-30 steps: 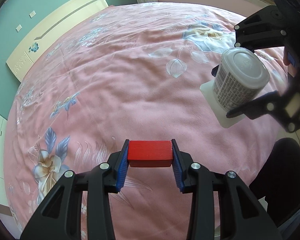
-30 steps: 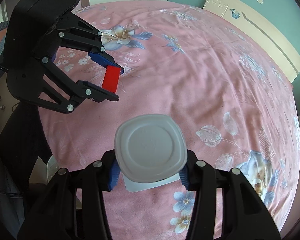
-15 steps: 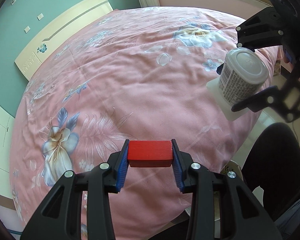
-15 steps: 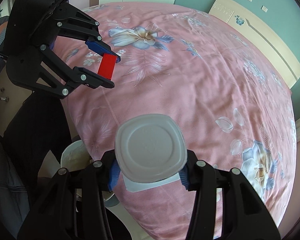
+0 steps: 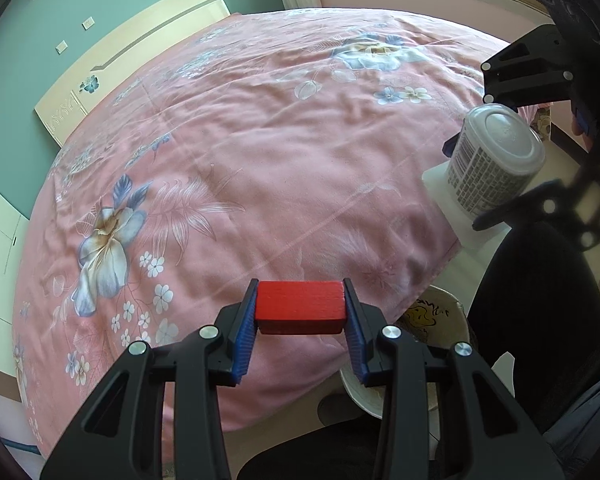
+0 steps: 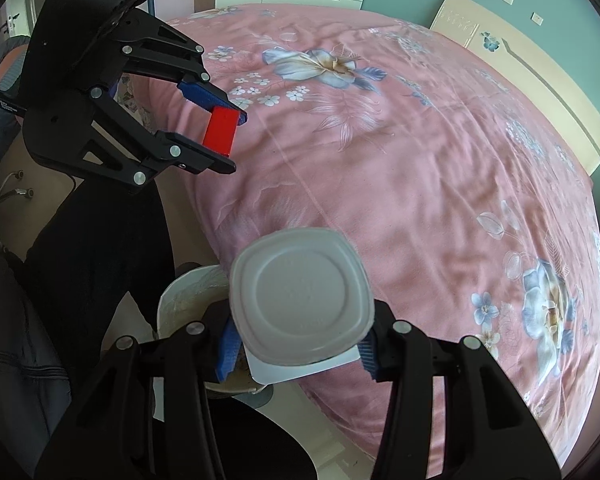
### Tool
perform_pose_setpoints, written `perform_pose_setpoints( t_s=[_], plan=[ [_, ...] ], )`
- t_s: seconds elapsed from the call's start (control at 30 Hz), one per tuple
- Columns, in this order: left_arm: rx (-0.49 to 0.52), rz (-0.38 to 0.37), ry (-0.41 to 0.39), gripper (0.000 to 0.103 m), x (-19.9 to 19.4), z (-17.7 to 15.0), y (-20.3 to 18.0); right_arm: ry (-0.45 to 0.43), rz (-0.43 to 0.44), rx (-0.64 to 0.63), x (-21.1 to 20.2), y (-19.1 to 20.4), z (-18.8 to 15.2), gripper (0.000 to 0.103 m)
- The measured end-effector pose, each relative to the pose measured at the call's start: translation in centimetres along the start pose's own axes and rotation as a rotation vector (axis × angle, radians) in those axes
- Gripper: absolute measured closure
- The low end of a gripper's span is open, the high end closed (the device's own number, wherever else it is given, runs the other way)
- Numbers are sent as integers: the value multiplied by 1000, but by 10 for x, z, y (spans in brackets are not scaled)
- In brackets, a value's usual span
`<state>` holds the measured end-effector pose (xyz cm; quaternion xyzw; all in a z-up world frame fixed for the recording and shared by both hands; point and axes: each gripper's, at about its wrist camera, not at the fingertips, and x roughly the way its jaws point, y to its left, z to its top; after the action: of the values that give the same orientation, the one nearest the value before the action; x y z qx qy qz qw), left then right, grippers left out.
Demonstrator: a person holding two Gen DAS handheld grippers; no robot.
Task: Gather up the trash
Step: 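Lift the tub and red block and carry them down over the bin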
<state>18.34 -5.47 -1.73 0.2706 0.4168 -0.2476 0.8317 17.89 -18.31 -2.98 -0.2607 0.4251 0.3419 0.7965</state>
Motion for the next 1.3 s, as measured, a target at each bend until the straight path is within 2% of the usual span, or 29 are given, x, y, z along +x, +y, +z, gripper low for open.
perform_pose_setpoints(
  t_s=[0.47, 1.3],
  plan=[
    [13, -48, 21, 61, 1, -40, -32, 29, 33, -14, 13, 38, -24, 54],
    [-1, -175, 163, 61, 71, -94, -76, 133, 187, 53, 102, 77, -70, 54]
  ],
)
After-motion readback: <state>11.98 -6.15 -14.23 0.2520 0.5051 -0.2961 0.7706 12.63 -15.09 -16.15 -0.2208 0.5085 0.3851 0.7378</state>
